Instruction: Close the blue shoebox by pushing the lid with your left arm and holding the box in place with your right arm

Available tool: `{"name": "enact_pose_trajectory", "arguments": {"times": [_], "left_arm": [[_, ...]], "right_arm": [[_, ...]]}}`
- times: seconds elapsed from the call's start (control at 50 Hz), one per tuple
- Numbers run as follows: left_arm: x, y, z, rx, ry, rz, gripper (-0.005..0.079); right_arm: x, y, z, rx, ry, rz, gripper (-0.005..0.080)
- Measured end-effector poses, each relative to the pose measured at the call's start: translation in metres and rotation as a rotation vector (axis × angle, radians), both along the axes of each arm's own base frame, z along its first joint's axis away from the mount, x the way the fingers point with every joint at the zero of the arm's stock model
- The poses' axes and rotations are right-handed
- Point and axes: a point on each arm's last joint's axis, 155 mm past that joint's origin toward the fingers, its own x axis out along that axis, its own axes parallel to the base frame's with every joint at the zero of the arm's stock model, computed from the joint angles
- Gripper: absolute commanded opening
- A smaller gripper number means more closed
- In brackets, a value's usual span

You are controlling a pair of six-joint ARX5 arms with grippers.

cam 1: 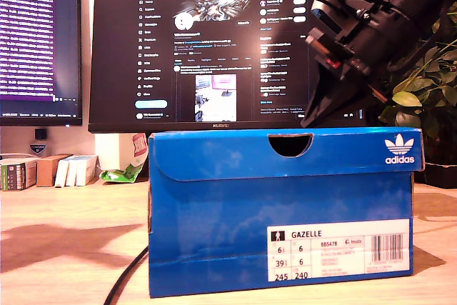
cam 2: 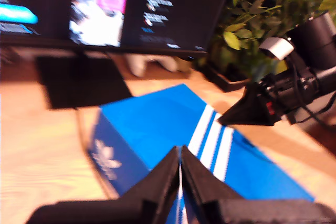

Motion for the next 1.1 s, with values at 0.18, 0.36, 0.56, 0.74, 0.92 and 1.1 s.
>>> {"name": "enact_pose_trajectory", "arguments": {"times": [0.18,0.36,0.56,0.74,0.92,1.1], "left_arm": [[-0.015,0.027,0.008,0.12,-0.111,0.088,-0.0019],[-0.027,0.041,-0.001,0.201,-0.118,0.114,-0.0019],[-0.032,0.057,-0.003,0.231,-0.126,0.168,-0.0019],[-0.033,0.064,0.004,0.252,-0.17,0.188,-0.0019],[-0.028,0.057,0.028,0.212,-0.265,0.168,-0.0019],[-0.021,0.05,0.045,0.194,-0.335,0.145,-0.0019]], "right_arm": [[0.01,-0.027,0.048,-0.06,-0.177,-0.112,-0.0012],[0.005,-0.06,0.12,-0.062,-0.377,-0.226,-0.0012],[0.0,-0.094,0.158,-0.061,-0.515,-0.337,-0.0012],[-0.022,-0.134,0.153,-0.06,-0.578,-0.469,-0.0012],[-0.039,-0.148,0.158,0.018,-0.644,-0.559,-0.0012],[-0.054,-0.134,0.181,0.054,-0.739,-0.519,-0.0012]]}}
